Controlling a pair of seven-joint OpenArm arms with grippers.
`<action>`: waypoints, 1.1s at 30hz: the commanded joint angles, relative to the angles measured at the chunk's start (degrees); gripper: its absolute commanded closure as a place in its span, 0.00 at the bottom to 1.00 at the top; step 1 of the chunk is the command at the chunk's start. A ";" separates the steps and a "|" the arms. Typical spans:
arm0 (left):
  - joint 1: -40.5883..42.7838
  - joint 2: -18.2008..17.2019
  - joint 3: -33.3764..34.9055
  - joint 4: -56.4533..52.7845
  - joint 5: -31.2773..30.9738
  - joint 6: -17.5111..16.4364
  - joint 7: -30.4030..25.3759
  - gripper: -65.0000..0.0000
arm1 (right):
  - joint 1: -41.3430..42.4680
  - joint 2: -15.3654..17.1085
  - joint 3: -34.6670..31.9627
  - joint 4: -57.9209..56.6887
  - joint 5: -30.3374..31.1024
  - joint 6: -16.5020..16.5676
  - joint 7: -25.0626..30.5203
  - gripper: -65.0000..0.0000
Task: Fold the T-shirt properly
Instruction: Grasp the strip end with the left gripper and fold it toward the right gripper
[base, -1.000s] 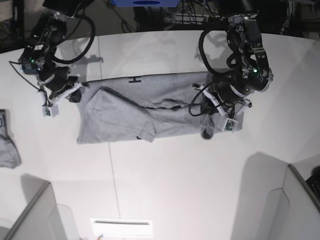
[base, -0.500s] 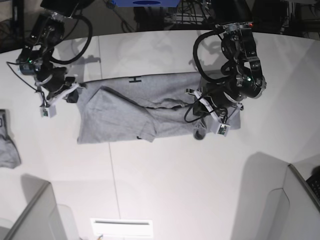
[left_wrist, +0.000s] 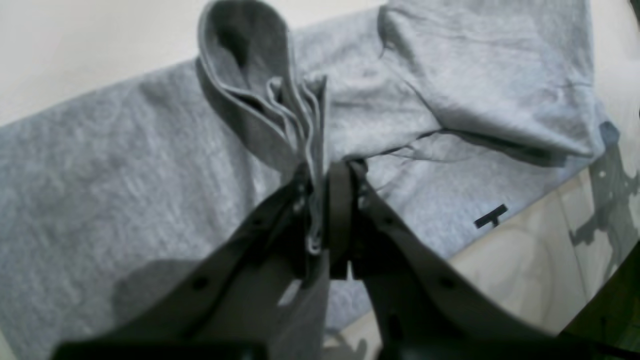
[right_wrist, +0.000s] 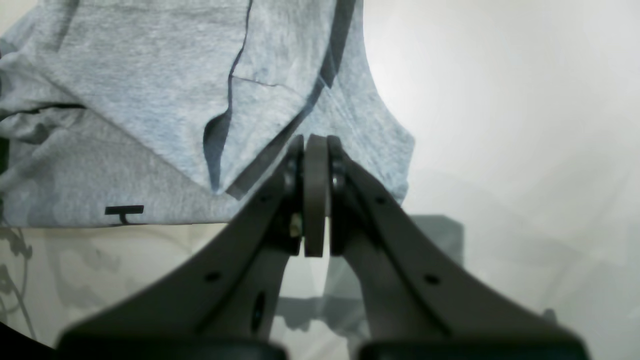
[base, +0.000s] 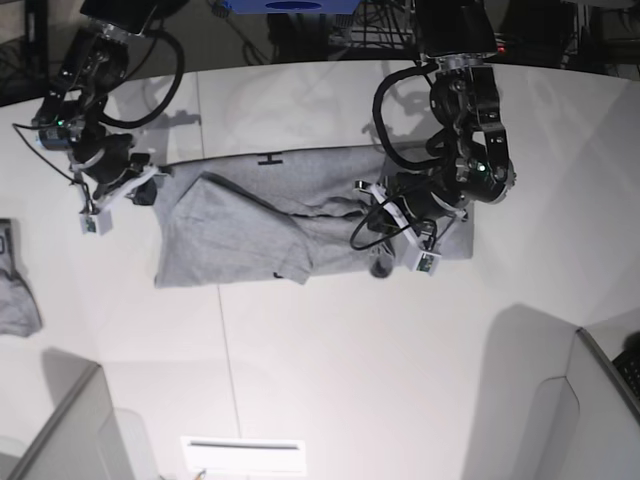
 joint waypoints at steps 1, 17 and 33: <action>-0.99 0.13 0.11 0.81 -0.95 -0.10 -1.11 1.00 | 0.57 0.53 0.21 1.02 0.82 0.00 1.03 1.00; -2.49 0.92 0.19 -1.83 -1.21 -0.10 -1.11 1.00 | 1.45 0.53 0.21 0.93 0.82 0.00 1.03 1.00; -2.40 0.92 0.19 -2.36 -1.39 -0.10 -1.03 1.00 | 2.68 0.27 0.21 0.84 0.82 0.00 1.03 1.00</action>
